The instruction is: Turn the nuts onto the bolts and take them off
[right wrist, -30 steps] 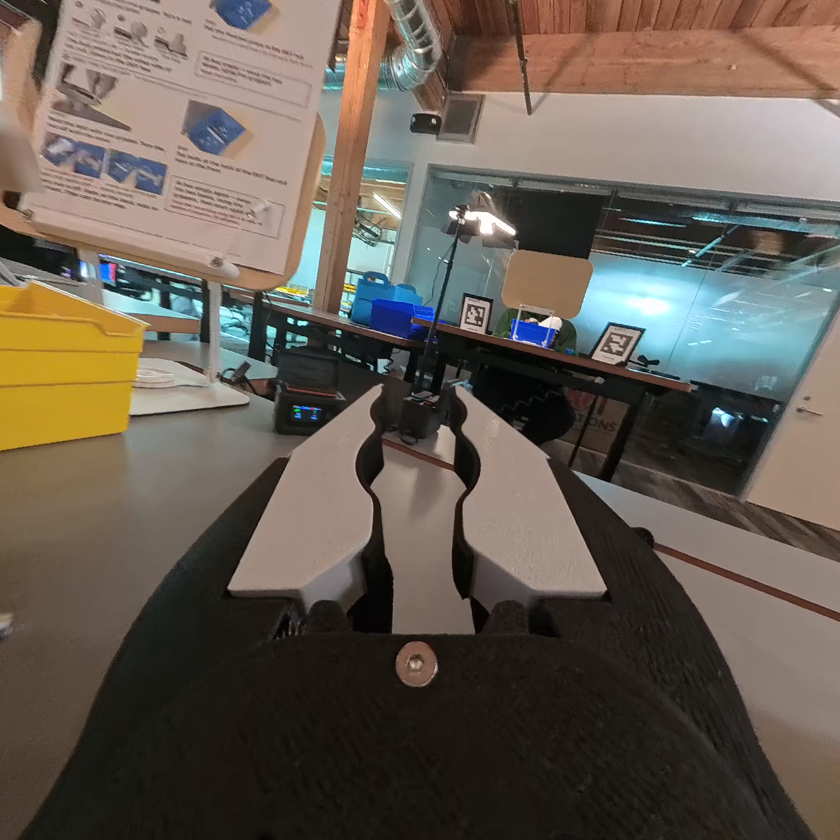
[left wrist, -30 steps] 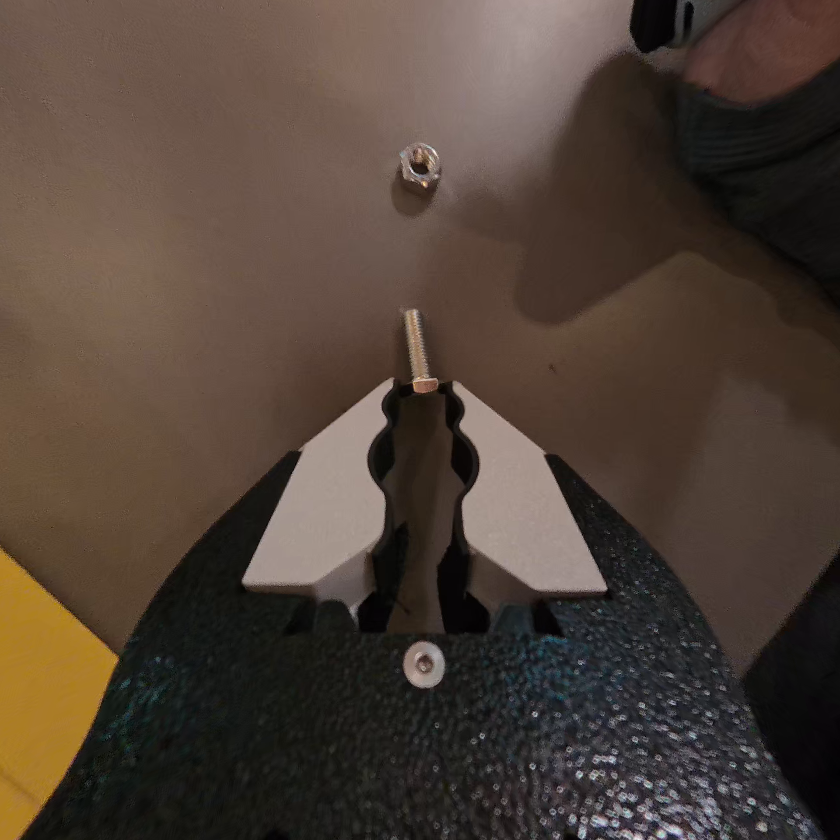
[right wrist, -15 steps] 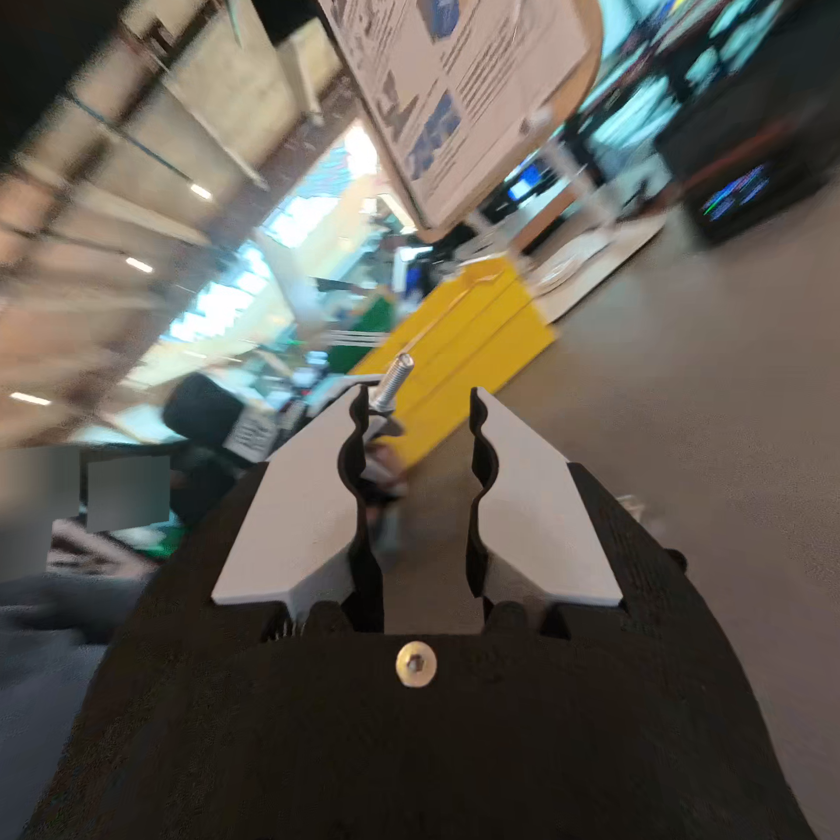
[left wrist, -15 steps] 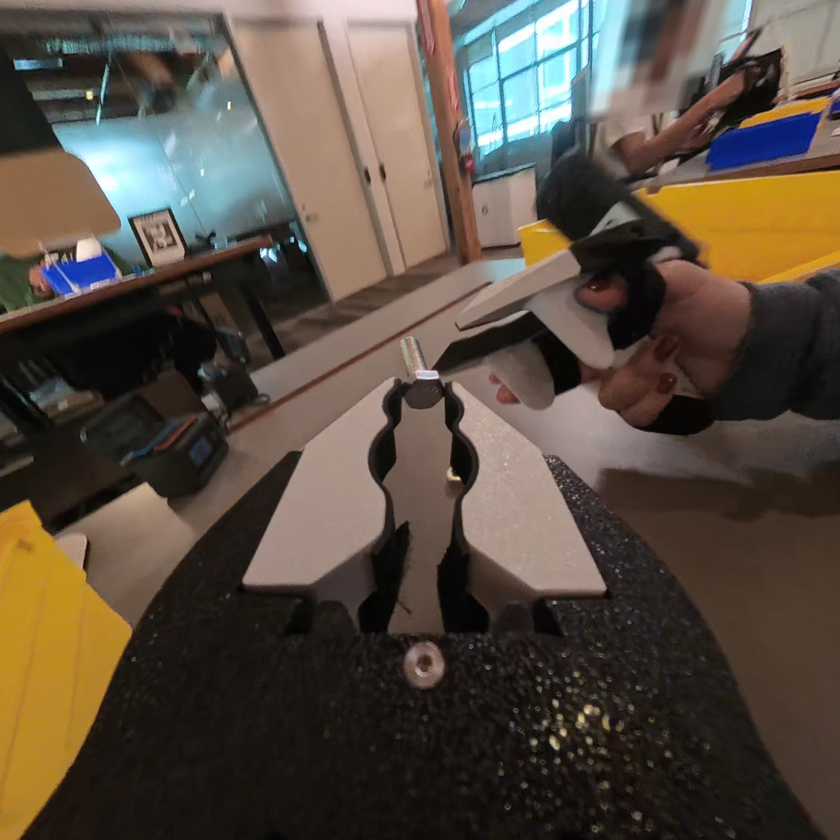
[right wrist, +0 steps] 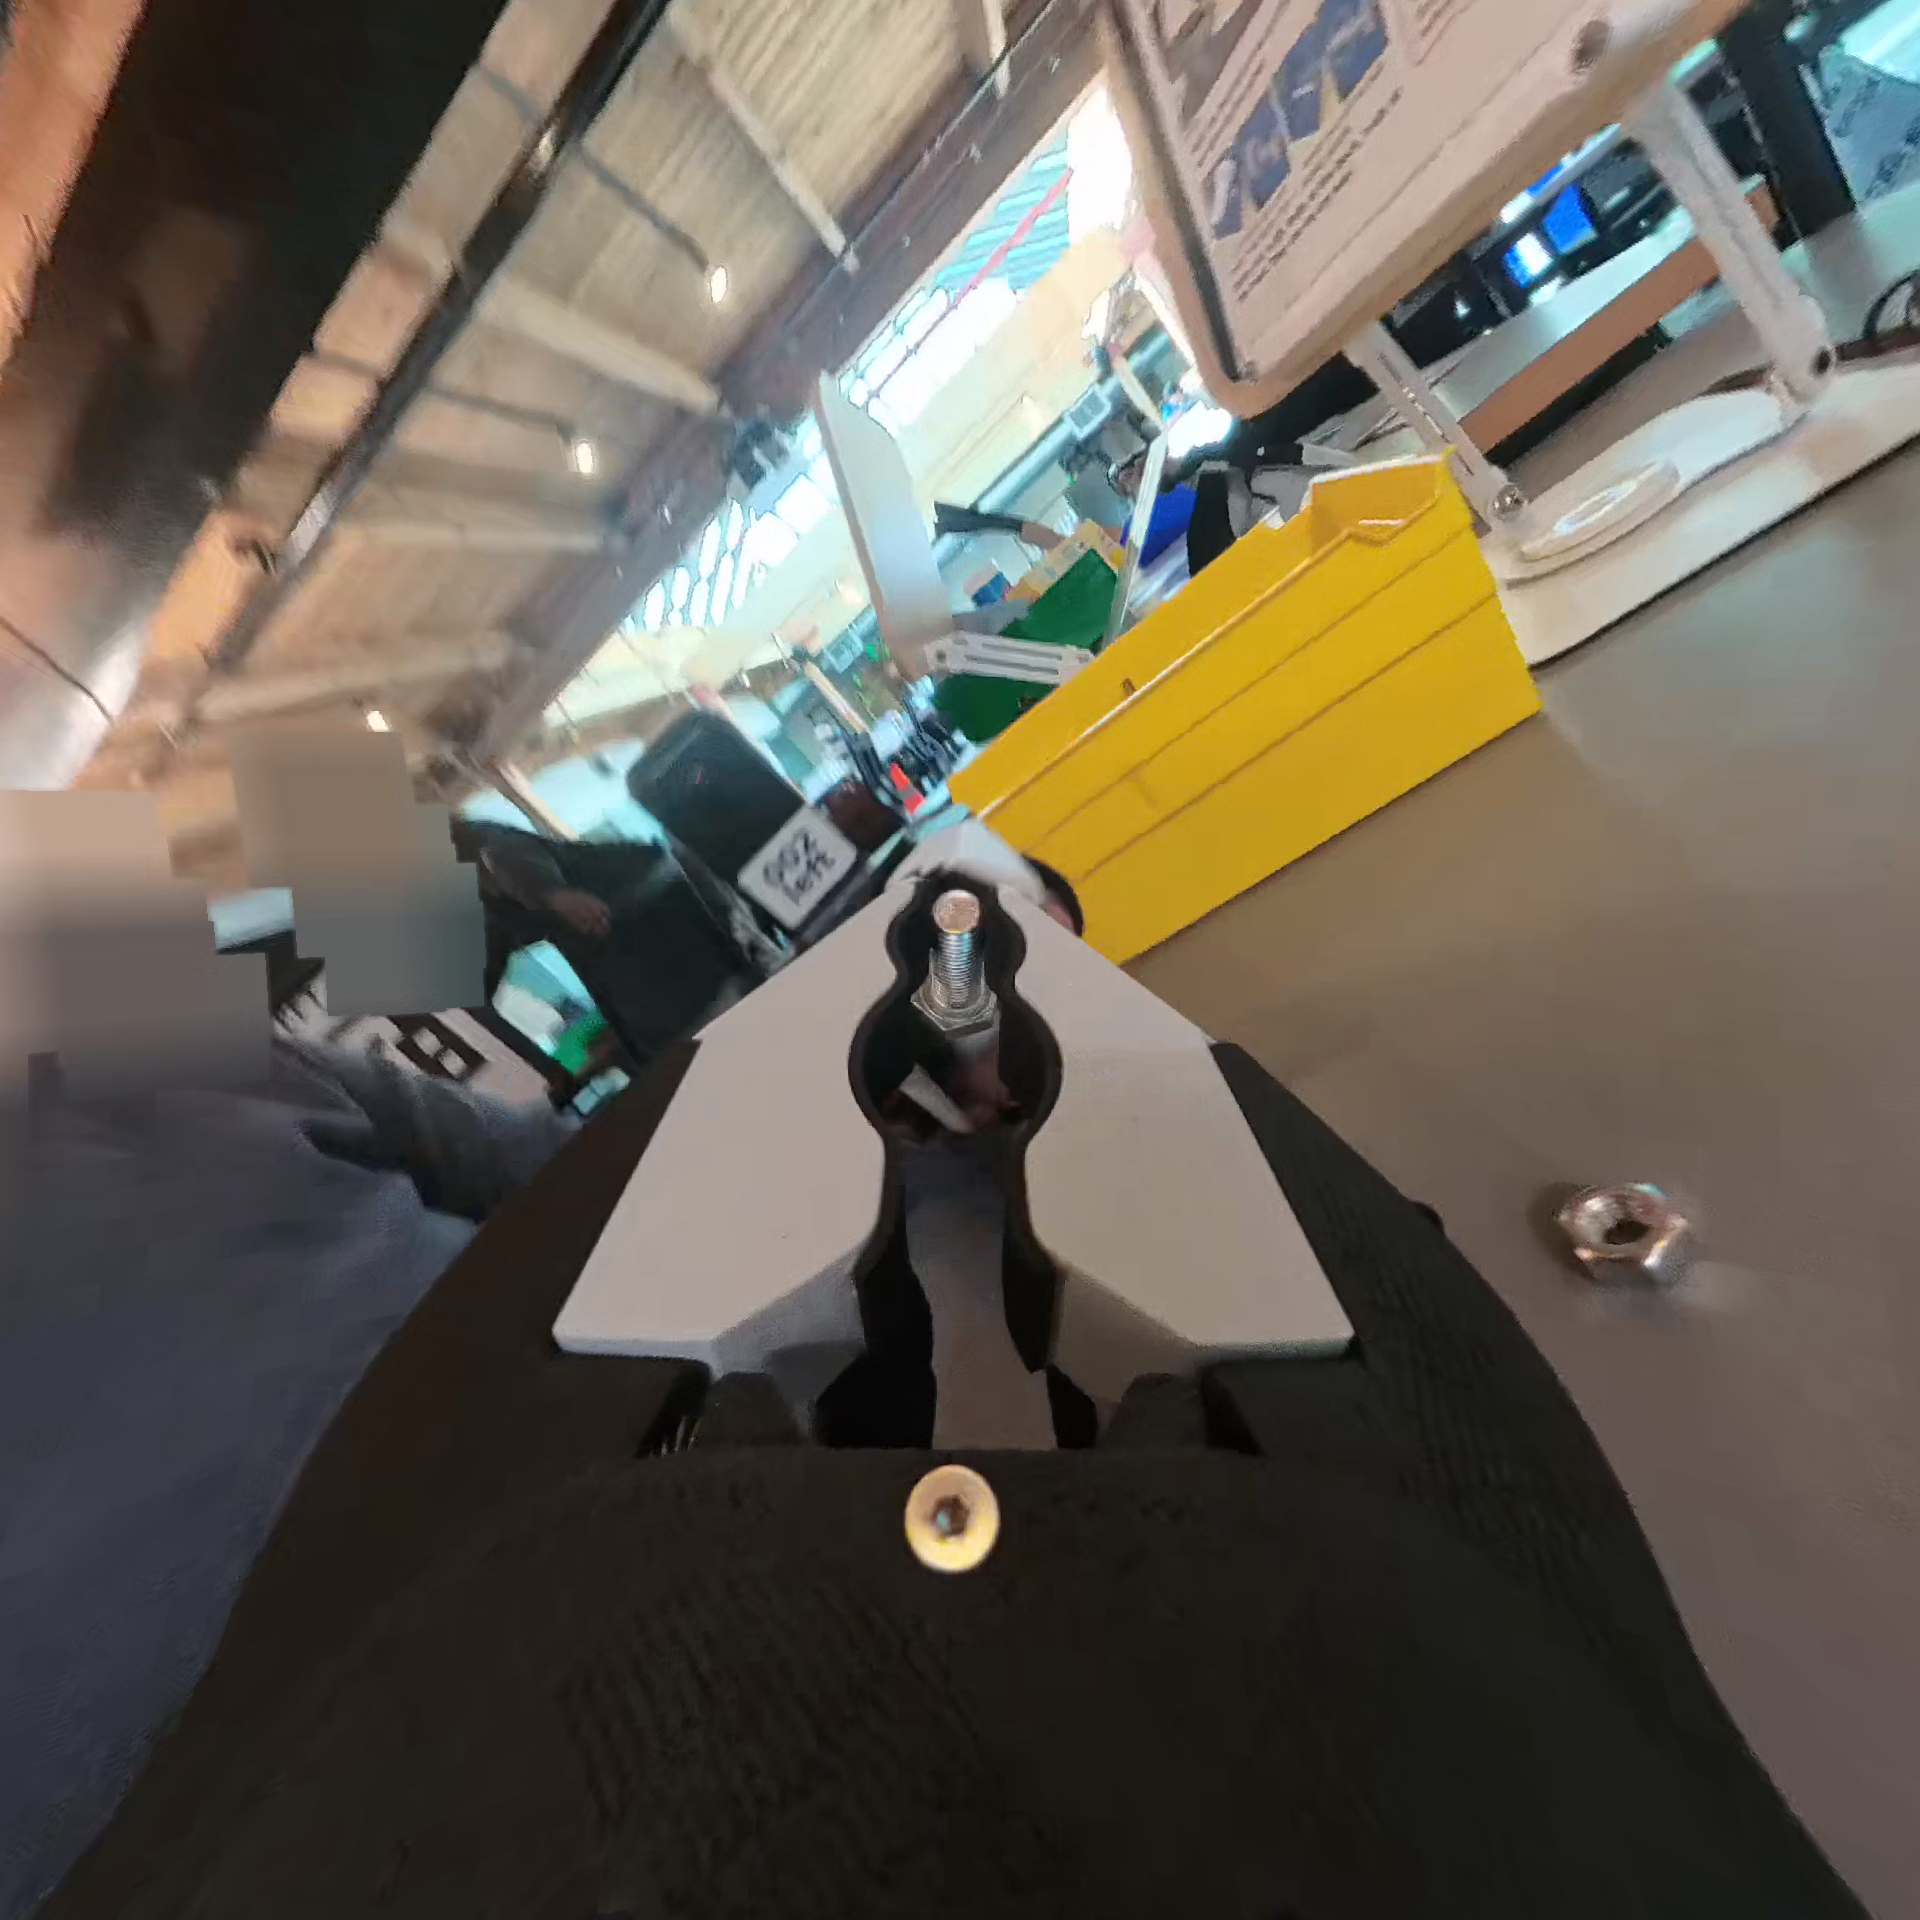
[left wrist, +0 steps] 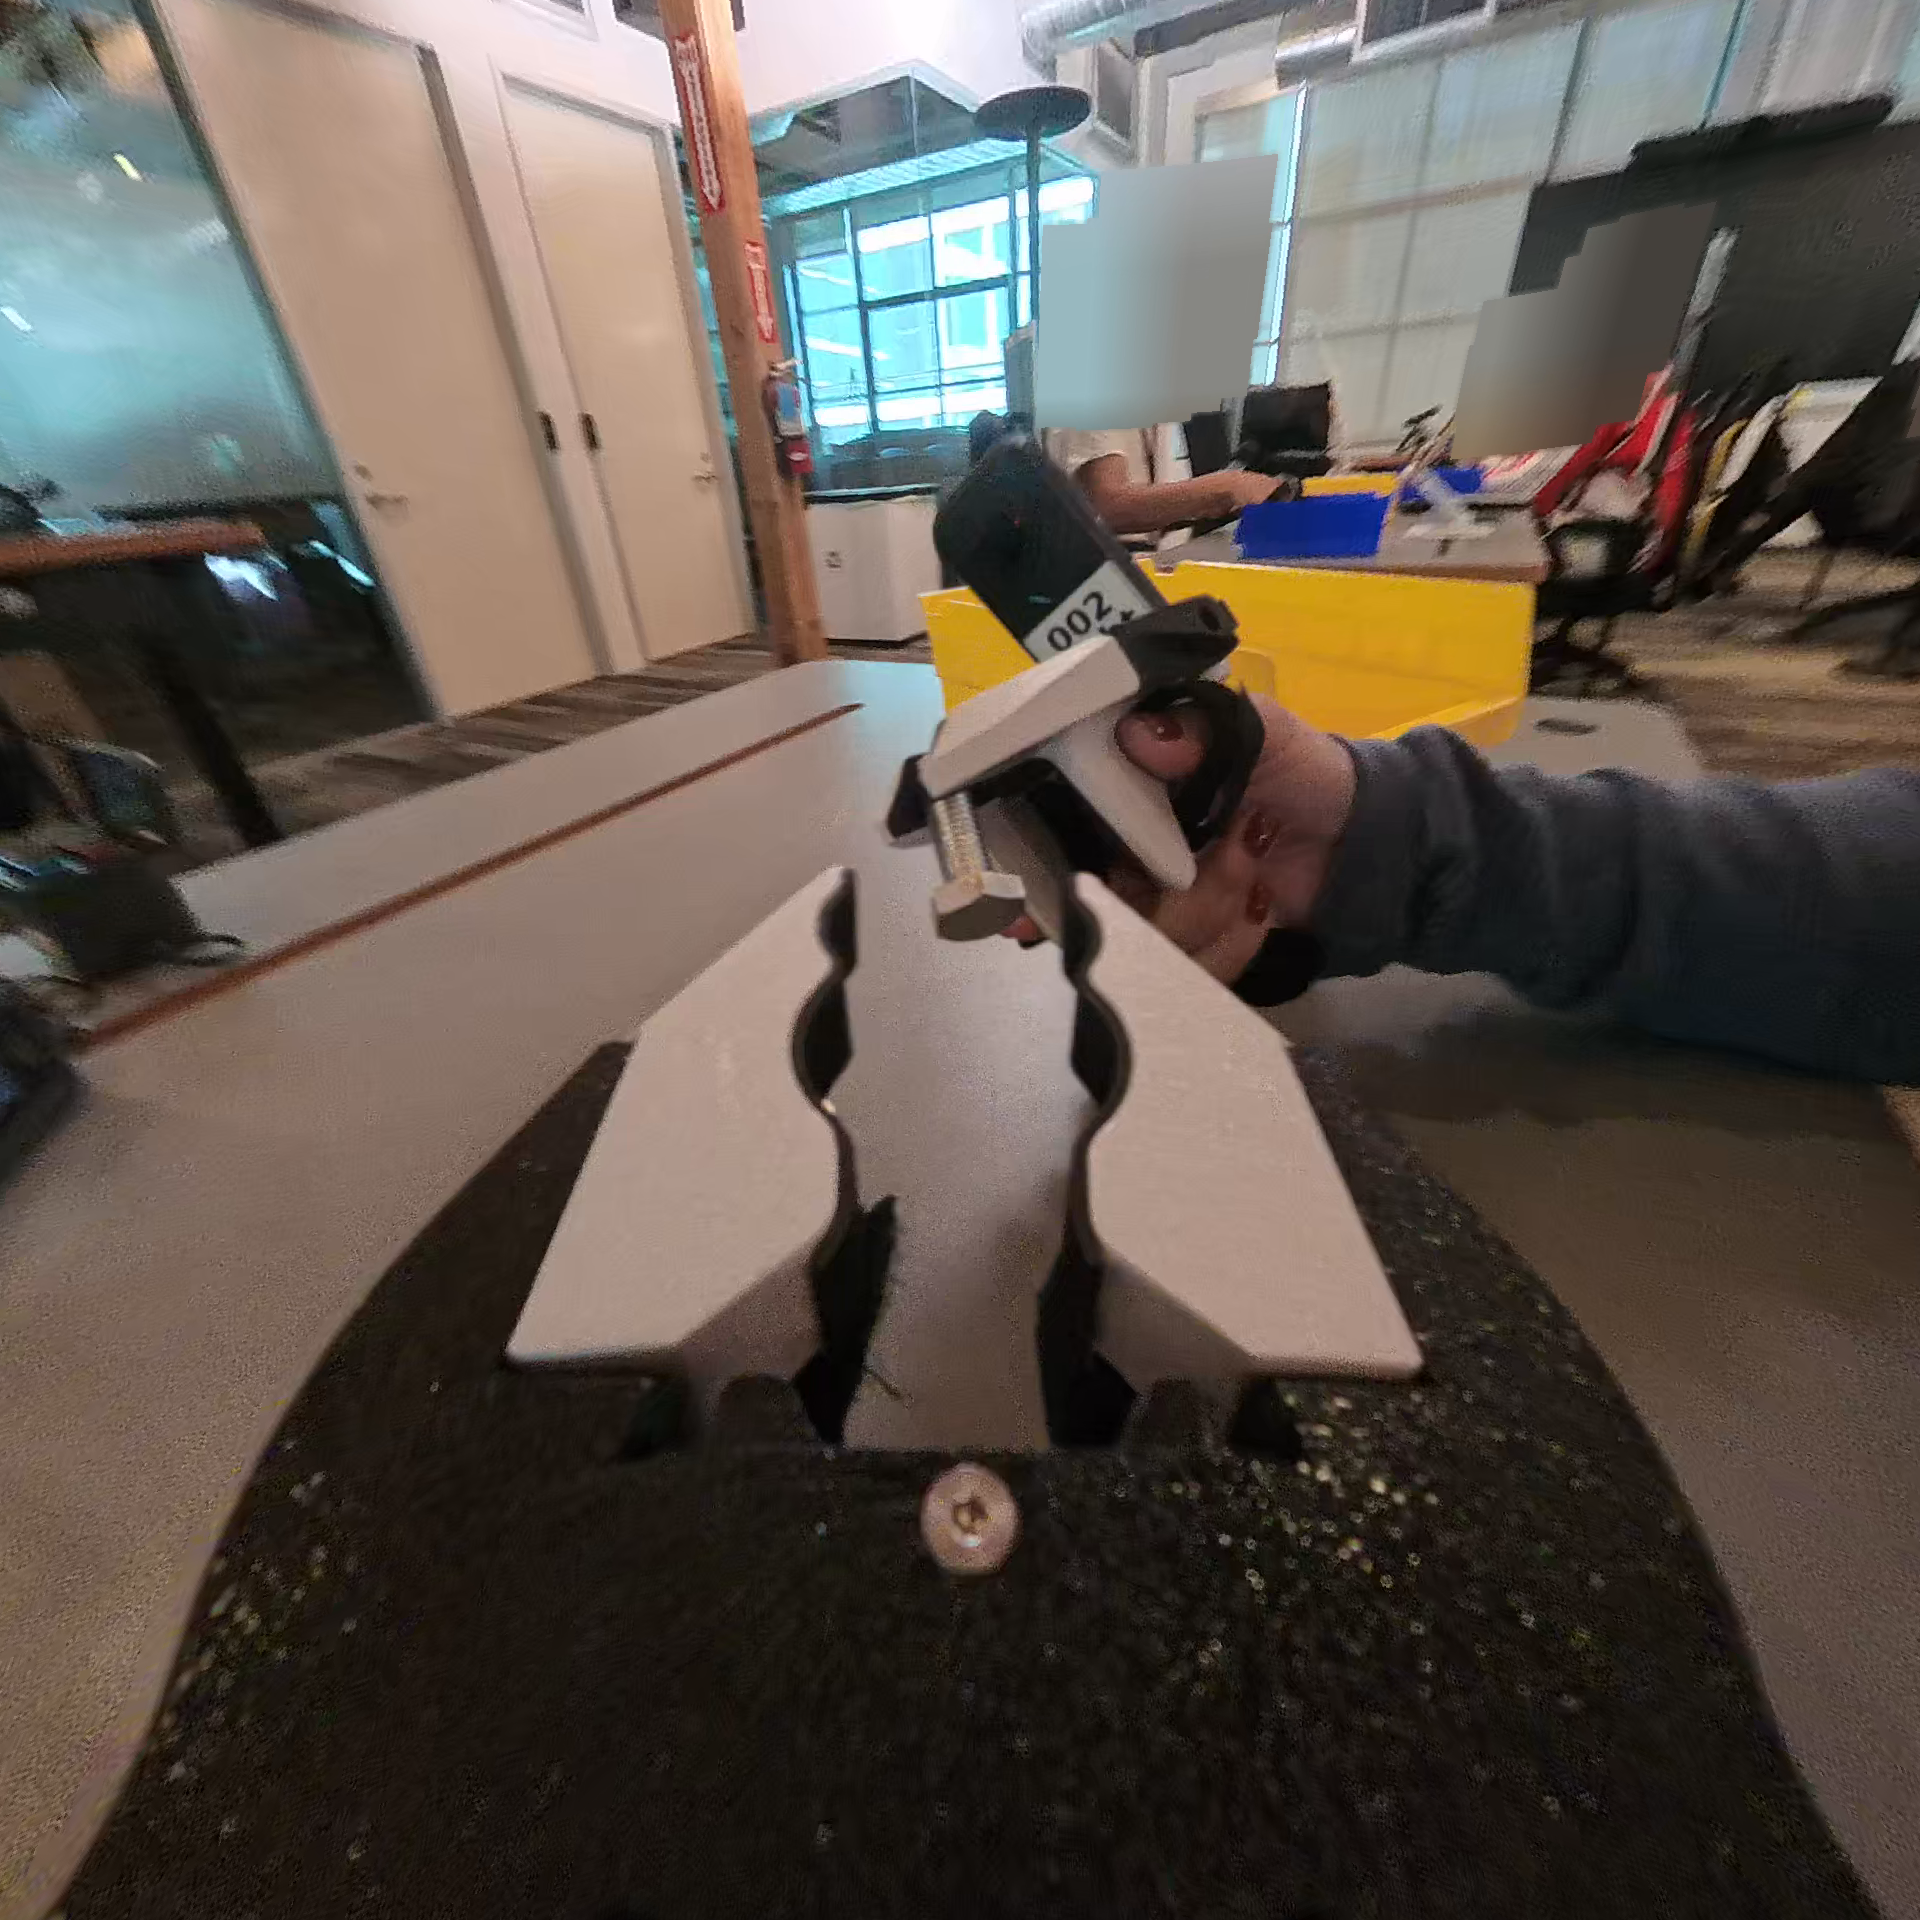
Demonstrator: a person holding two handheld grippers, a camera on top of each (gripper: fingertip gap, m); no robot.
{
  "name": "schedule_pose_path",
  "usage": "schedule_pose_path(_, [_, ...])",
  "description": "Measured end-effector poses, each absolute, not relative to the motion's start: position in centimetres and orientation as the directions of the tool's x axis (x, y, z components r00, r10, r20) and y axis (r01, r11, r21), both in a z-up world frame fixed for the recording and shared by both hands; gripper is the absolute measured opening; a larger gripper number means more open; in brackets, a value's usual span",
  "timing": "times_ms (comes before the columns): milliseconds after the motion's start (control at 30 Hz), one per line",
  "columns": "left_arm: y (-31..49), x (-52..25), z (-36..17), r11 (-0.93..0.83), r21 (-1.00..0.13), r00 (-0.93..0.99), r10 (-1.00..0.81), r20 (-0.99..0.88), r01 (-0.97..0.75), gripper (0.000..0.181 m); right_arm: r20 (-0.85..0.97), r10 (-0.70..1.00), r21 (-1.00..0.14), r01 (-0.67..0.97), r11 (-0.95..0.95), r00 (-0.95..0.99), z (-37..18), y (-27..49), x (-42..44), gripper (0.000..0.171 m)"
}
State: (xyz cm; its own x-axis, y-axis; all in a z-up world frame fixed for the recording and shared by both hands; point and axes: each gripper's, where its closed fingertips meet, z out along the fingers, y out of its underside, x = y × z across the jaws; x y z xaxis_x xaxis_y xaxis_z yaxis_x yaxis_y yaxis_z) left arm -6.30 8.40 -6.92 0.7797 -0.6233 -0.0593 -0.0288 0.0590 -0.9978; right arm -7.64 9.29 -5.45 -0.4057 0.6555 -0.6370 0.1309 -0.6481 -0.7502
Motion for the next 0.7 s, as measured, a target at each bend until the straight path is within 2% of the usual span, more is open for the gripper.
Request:
schedule_pose_path(67, [8.2,-6.0,-7.3,-0.020,-0.999,0.735,-0.677,0.046,0.044,0.056,-0.527,0.736,-0.842,0.143,-0.520,-0.425,-5.8,8.4,-7.1,0.008])
schedule_pose_path(133, [7.8,-5.2,-8.0,-0.107,-0.991,0.666,-0.734,0.132,0.078,0.058,-0.411,0.792,-0.910,0.151,-0.387,-0.451,-6.1,7.4,-6.6,0.008])
schedule_pose_path(300, [5.6,-2.9,-10.2,-0.249,-0.968,0.489,-0.848,0.205,-0.025,0.025,-0.227,0.826,-0.973,0.149,-0.174,-0.516,-6.5,5.5,-5.6,0.008])
schedule_pose_path(567, [4.8,-2.4,-10.3,-0.265,-0.963,0.444,-0.869,0.220,-0.041,0.026,-0.139,0.817,-0.983,0.175,-0.047,-0.560,-7.5,4.3,-4.8,0.008])
schedule_pose_path(700, [3.5,-1.6,-10.3,-0.311,-0.950,0.341,-0.896,0.283,-0.029,0.016,-0.140,0.765,-0.986,0.161,-0.048,-0.628,-7.3,3.2,-4.1,0.008])
